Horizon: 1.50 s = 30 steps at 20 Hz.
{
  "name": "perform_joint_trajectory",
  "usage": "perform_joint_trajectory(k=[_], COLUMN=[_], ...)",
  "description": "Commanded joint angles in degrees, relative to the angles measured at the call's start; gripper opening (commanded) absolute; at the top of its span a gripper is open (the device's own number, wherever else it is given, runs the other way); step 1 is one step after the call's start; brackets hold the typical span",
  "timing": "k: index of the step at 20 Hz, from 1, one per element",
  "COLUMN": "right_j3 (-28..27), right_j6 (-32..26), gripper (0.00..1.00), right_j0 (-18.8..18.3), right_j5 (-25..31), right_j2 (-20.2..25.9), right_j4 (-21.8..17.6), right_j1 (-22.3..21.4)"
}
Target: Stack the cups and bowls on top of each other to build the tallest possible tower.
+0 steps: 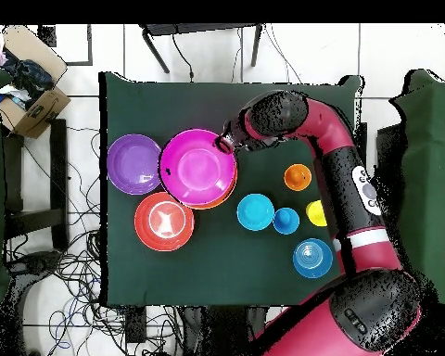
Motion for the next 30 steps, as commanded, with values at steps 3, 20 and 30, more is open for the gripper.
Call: perform_joint_trajectory(k=[3,20,30], right_j3=[-1.78,-1.29,2.48], right_j6=[-11.7,-12.34,-10.54], gripper=[0.0,0.0,0.0], right_j0=[2.54,2.79,2.1], right_j5=[4.36,7.27,10.13], right_j2=[-6.5,-7.38,-8.74], right_j4=[-3.68,-2.73,-2.39], right_j1=[0.38,0.19,-1.86])
